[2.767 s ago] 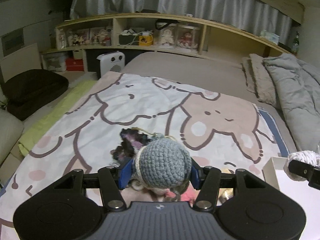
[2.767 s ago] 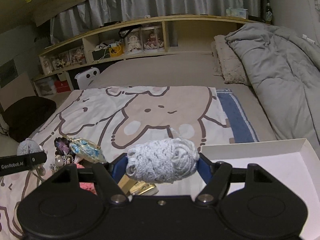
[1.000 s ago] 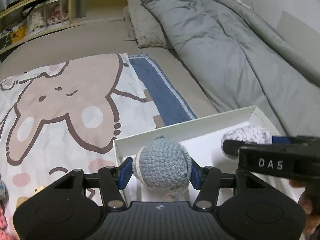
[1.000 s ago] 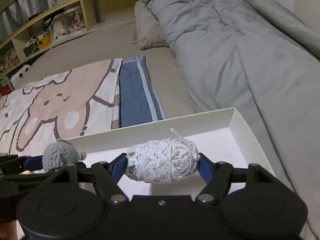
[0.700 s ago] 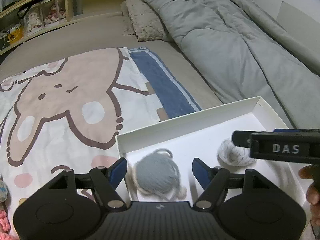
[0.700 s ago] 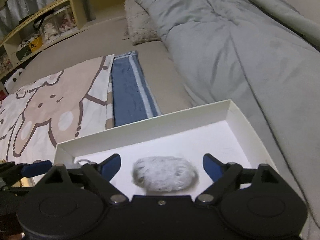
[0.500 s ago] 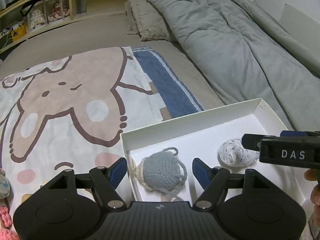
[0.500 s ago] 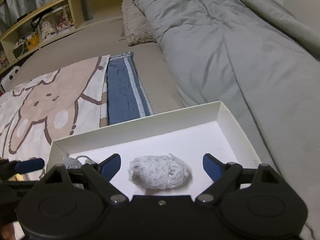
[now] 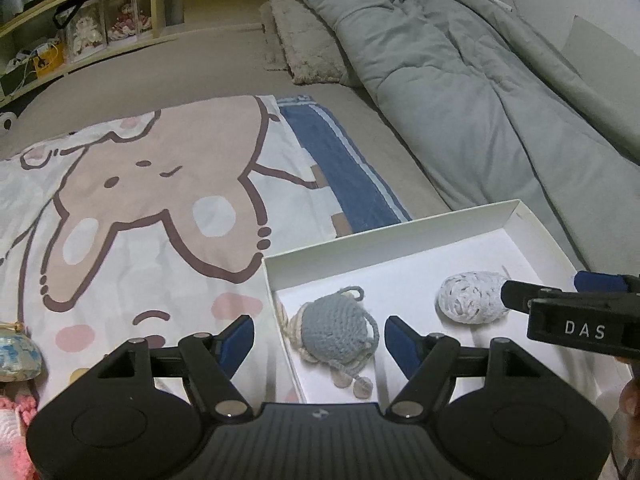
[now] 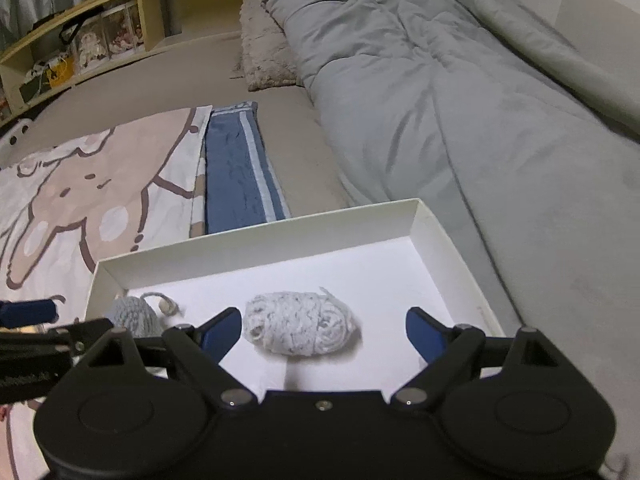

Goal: Organize objects
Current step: 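Withdraw both tools from the box back toward the toy pile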

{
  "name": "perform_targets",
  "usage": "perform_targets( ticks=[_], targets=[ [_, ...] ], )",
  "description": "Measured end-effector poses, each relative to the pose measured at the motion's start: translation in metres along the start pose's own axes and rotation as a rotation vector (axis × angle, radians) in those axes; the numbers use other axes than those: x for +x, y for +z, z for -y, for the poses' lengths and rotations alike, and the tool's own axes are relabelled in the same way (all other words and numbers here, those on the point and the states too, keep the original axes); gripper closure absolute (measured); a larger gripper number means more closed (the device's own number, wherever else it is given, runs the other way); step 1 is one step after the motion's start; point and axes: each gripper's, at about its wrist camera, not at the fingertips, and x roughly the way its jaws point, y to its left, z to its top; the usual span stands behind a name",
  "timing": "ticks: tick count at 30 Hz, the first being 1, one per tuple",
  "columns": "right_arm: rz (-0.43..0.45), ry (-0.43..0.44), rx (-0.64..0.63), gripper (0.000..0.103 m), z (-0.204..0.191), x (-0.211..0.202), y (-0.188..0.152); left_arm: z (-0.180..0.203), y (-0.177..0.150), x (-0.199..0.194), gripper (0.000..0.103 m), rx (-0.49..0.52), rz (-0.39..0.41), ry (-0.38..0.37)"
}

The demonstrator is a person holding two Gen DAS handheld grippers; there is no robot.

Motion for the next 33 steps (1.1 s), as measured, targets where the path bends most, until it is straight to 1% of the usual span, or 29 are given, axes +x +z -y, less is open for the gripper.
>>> perform_targets(
  ticks=[4,9,12,14,17,21,26,33],
  targets=[
    [0.02,0.01,0.027,0.01,0.002,-0.016,-0.002,-0.001,-0.001,-0.015,0.021,-0.002,0.016,0.006],
    [0.04,0.004,0.019,0.009,0.0,-0.036,-0.011,-0.005,-0.005,-0.034,0.016,-0.012,0.034,0.012],
    [0.05,-0.002,0.001,0.008,-0.002,-0.048,-0.018,-0.008,-0.009,-0.046,0.011,-0.022,0.048,0.016],
    [0.059,-0.014,-0.008,0.007,-0.002,-0.056,-0.021,-0.009,-0.011,-0.053,0.006,-0.029,0.058,0.016],
    [0.074,-0.015,-0.012,0.006,-0.002,-0.067,-0.027,-0.01,-0.016,-0.063,0.003,-0.028,0.071,0.013],
    [0.085,-0.016,-0.009,0.003,0.0,-0.08,-0.035,-0.01,-0.025,-0.077,0.001,-0.025,0.098,0.007],
    [0.096,-0.052,-0.013,0.002,-0.001,-0.092,-0.044,-0.011,-0.037,-0.093,0.0,-0.008,0.114,0.014],
    [0.105,-0.033,-0.034,0.001,-0.008,-0.11,-0.057,-0.017,-0.051,-0.115,0.0,-0.01,0.141,0.022]
  ],
)
